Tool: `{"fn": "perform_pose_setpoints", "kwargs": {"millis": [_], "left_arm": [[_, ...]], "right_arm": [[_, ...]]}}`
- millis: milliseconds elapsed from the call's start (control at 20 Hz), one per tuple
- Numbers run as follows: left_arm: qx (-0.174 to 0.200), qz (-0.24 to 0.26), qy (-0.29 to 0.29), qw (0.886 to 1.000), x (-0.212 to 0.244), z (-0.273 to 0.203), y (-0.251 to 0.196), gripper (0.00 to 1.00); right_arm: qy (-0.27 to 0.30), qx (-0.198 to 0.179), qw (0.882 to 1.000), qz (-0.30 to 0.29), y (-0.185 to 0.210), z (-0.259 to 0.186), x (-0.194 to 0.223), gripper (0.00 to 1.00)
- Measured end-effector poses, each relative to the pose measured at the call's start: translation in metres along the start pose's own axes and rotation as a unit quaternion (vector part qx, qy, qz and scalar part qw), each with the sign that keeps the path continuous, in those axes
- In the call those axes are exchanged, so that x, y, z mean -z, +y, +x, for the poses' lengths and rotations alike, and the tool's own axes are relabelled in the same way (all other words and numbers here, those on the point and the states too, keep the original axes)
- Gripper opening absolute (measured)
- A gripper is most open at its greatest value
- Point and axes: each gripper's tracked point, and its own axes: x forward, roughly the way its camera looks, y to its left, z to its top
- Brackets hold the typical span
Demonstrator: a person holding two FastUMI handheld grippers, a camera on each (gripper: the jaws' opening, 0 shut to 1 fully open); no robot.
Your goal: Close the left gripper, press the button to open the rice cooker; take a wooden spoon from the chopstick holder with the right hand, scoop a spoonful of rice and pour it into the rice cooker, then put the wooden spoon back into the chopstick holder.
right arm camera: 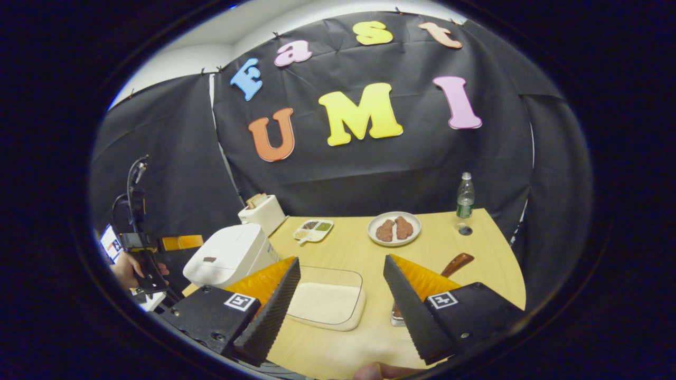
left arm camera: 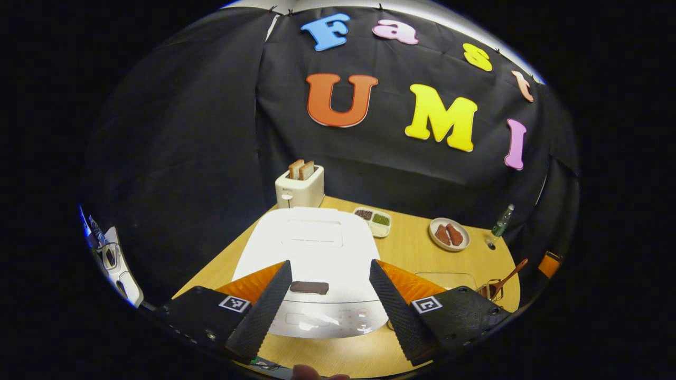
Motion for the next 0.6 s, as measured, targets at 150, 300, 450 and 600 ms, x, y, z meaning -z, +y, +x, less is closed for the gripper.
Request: {"fn": "perform_pose_setpoints", "kwargs": {"millis": [150,300,450,600], "left_arm": [[0.023,0.006,-0.065,0.998,-0.031,-0.043,-0.007,0.95],[0.056,0.026,-0.106,0.992,-0.045,-0.095,-0.018,0.94],[0.091,0.059,-0.148,0.983,-0.051,-0.138,-0.033,0.95],[0.119,0.08,-0.174,0.974,-0.047,-0.173,-0.05,0.94]], "right_arm": [[-0.035,0.023,0.999,-0.019,0.018,-0.027,-0.014,0.99],[-0.068,0.05,0.996,-0.026,0.04,-0.067,-0.024,1.0],[-0.098,0.085,0.991,-0.033,0.058,-0.108,-0.029,1.0],[-0.124,0.117,0.984,-0.047,0.072,-0.146,-0.034,1.0]]}}
